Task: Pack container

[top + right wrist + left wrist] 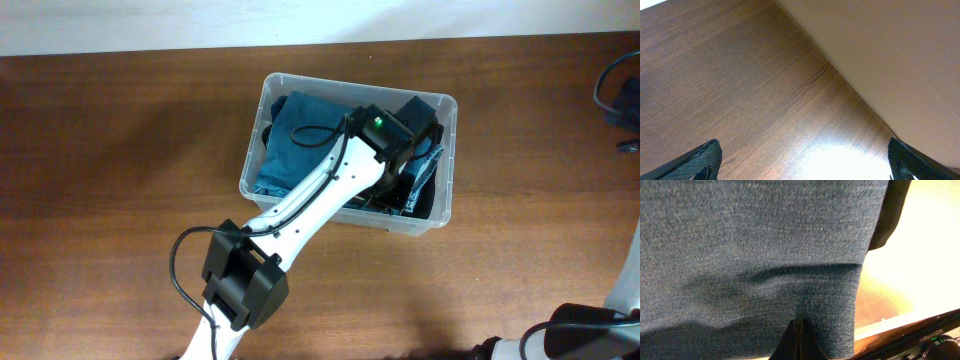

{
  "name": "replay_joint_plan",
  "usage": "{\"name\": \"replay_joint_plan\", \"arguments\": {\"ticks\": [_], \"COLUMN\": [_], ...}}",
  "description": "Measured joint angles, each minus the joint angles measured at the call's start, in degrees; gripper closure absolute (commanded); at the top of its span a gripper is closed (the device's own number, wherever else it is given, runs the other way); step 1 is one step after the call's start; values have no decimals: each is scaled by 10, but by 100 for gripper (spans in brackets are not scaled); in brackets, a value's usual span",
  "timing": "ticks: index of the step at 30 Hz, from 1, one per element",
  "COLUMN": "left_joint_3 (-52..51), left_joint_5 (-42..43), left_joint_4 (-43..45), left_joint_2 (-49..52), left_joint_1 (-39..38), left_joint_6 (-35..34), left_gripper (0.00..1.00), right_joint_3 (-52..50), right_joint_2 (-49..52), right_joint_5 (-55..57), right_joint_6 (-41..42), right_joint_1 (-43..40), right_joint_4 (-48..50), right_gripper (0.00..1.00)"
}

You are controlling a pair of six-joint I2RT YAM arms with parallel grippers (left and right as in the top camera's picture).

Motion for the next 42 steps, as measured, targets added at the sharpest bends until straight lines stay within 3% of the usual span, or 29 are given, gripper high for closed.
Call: {"name": "replay_joint_plan", "arguments": {"ticks": [31, 42], "left_joint_3": [-107, -111], "left_joint_5": [3, 4], "left_joint_4": [134, 138], "left_joint_2": [-7, -9], "left_joint_1": [1, 1], "left_joint_6": [0, 0], "left_gripper": [99, 99], "right_joint_3": [0, 0], "right_joint_2": [0, 0], "right_joint_5": [0, 0], "right_joint_6": [0, 0], "right_joint_1": [0, 0], "right_joint_4": [0, 0], "right_gripper": [1, 1]}}
